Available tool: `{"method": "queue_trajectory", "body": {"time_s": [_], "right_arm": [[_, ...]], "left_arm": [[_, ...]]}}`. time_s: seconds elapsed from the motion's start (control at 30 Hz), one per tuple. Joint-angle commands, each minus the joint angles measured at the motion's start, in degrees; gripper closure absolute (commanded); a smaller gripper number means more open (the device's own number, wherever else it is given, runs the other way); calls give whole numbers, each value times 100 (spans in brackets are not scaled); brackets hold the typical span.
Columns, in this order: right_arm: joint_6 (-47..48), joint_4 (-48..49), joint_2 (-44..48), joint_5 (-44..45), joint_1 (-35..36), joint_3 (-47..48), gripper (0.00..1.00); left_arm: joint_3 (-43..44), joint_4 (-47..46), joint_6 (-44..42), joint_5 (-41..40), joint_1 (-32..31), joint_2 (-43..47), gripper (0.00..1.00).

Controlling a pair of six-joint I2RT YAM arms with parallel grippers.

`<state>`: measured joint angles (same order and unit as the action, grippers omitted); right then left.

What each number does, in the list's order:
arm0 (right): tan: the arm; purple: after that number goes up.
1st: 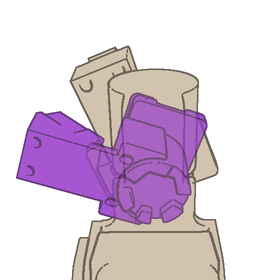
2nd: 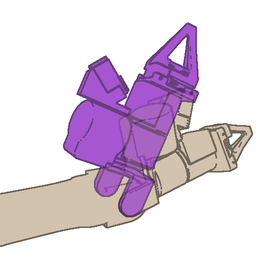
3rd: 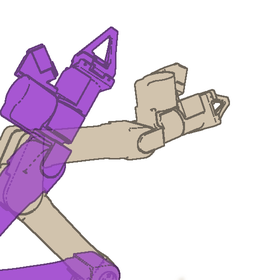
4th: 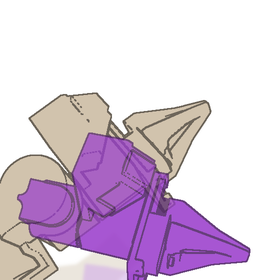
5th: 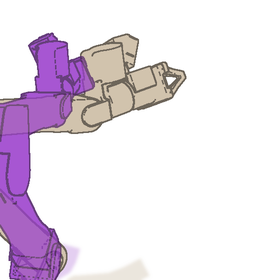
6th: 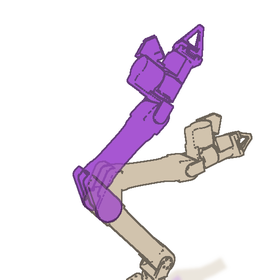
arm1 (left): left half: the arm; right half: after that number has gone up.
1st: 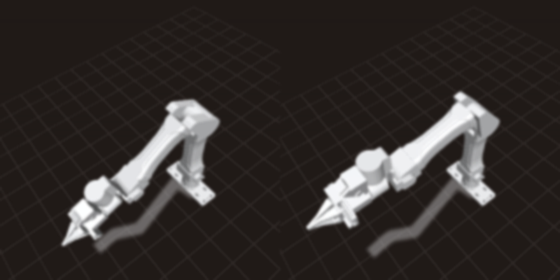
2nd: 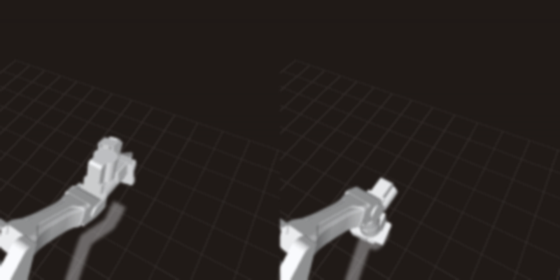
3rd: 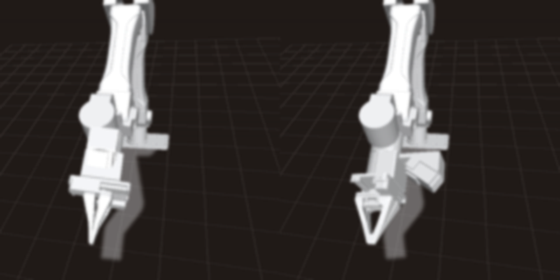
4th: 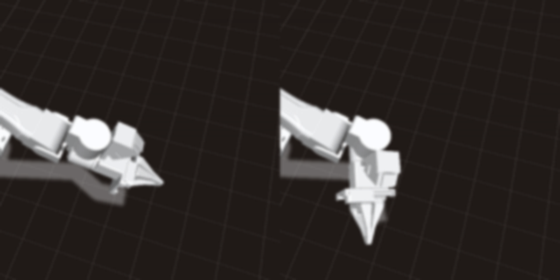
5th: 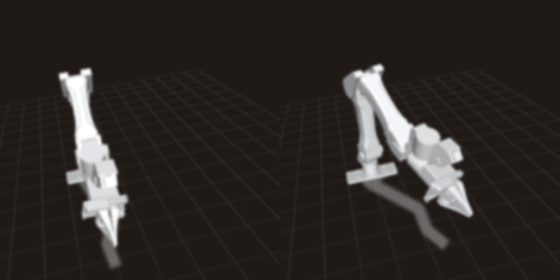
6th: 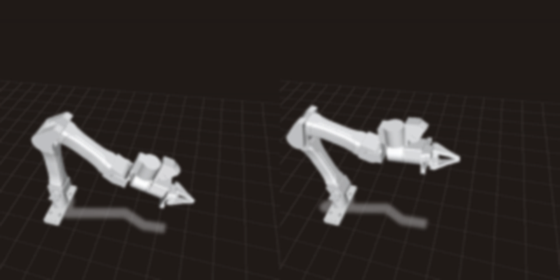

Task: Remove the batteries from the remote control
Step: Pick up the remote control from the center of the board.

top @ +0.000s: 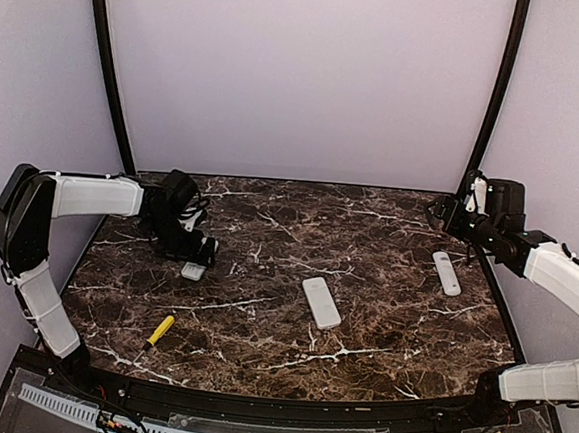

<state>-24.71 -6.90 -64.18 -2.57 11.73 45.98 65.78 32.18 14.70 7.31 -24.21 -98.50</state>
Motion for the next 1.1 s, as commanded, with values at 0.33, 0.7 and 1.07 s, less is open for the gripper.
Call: {"method": "queue_trajectory", "body": {"time_s": [0.33, 0.7, 1.07], "right_arm": [[-6, 252, 139, 205, 46, -79, 3], [-20, 328, 290, 515, 43, -97, 3], [-218, 247, 196, 754, 44, -142, 3]], "left_arm": [[72, 66, -117, -524, 12, -504, 8], [121, 145, -168, -838, 12, -662, 32], [130, 154, -333, -957, -16, -741, 38]]}}
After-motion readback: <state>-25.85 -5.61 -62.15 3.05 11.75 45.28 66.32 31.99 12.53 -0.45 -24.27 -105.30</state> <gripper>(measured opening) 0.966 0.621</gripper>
